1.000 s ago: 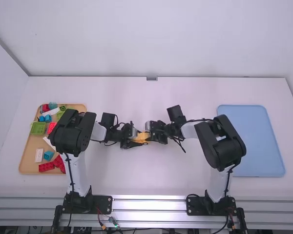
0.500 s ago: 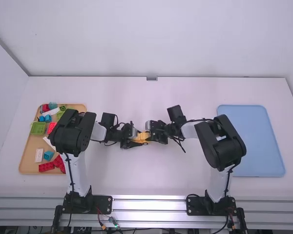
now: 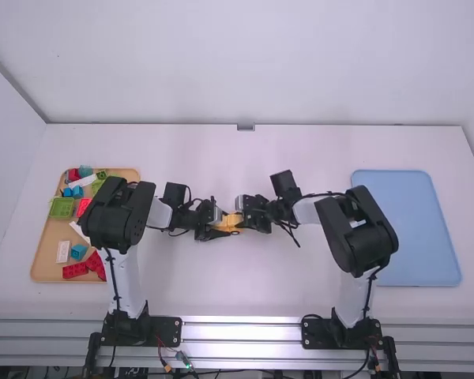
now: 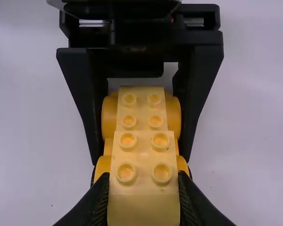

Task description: Assemble lego blocks to make yellow taxi

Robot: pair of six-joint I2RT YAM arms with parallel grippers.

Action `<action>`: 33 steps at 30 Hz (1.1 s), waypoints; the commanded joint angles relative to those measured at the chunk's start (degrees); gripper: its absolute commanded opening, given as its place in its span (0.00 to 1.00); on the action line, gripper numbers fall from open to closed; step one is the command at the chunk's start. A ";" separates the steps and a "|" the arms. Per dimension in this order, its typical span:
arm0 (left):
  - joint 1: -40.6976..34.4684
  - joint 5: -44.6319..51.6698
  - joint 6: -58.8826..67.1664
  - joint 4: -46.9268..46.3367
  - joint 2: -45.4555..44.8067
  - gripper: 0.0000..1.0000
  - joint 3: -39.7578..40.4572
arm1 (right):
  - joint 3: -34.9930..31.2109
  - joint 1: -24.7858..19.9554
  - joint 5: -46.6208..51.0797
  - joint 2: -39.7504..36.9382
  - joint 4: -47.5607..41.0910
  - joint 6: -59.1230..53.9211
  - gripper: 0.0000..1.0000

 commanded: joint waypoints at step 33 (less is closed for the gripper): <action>-0.42 0.63 -0.15 -0.35 1.09 0.50 -0.37 | 1.66 -1.14 -9.20 1.09 0.94 1.62 0.51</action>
